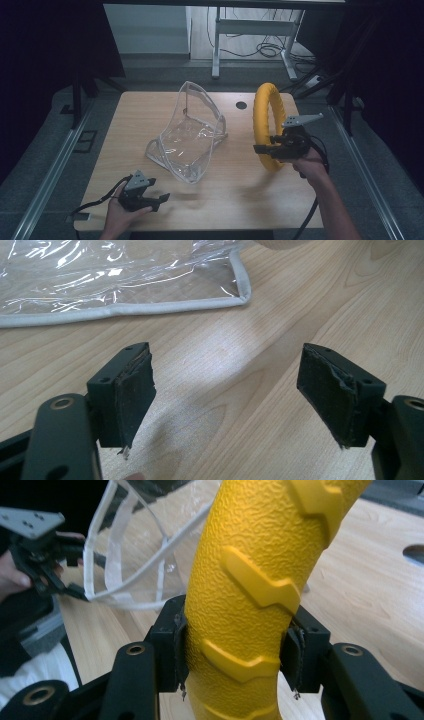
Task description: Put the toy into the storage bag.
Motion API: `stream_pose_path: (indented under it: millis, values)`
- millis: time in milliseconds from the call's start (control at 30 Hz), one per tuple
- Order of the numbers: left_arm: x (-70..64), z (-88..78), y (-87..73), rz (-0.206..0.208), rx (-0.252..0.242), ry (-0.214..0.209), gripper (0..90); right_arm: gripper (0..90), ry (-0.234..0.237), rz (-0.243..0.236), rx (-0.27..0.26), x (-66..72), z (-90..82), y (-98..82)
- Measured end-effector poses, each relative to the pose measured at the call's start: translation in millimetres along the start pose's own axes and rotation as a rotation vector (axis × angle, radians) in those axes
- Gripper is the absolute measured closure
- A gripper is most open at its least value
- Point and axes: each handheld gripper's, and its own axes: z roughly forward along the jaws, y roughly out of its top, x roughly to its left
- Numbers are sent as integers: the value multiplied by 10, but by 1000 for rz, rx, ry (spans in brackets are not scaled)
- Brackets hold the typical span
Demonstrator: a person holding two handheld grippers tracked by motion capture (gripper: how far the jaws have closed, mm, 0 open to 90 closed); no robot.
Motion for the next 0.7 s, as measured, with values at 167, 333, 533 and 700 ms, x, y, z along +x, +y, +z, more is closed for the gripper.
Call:
stream_pose_path:
  millis: [167, 333, 533, 700]
  values:
    - [-2, 3, 1, -2, 0, -1, 227, 515, 1, 3, -60, 37, -6, 36]
    - [-1, 4, -1, -1, -2, -1, 227, 513, 3, 0, -113, 79, 26, 55]
    - [-3, 8, -2, -1, -1, -2, 227, 513, 25, 2, -177, 117, 60, 85]
    - [-8, 16, -4, -4, -1, -4, 227, 512, 42, -2, -221, 170, 77, 124]
